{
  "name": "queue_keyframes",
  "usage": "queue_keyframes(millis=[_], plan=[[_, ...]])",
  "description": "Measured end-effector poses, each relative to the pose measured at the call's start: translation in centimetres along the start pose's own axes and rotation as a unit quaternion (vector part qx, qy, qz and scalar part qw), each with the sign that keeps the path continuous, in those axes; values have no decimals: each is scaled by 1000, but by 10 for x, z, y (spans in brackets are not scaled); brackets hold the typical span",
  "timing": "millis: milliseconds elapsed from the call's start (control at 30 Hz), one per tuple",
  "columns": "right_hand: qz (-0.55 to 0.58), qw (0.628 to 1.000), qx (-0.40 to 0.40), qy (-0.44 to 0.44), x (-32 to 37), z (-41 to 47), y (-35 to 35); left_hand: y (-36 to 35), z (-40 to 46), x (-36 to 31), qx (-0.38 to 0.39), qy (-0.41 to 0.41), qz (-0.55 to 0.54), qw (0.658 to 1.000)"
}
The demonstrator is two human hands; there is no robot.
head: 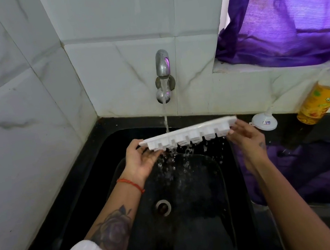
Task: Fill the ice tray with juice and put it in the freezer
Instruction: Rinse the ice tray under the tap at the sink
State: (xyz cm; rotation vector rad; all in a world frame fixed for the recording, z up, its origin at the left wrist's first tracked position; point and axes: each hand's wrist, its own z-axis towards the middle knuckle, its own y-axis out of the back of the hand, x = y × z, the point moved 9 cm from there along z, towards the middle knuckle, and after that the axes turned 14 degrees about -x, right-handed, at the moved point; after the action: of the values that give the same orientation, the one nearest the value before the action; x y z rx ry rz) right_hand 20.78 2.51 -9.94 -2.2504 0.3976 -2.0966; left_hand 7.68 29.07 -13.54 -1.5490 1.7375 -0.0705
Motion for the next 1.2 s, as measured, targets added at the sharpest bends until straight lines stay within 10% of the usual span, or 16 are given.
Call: queue_keyframes(millis=[233, 500, 833, 1200], plan=[[85, 971, 11, -225, -57, -30, 4, -11, -21, -22, 160, -75, 56, 983], [-35, 994, 105, -27, 8, -42, -67, 43, 6, -54, 79, -128, 148, 977], [-249, 929, 242, 131, 41, -84, -174, 123, 33, -73, -175, -132, 156, 963], [-272, 955, 107, 44, 19, -13, -102, 45, 1, -66, -46, -190, 244, 950]])
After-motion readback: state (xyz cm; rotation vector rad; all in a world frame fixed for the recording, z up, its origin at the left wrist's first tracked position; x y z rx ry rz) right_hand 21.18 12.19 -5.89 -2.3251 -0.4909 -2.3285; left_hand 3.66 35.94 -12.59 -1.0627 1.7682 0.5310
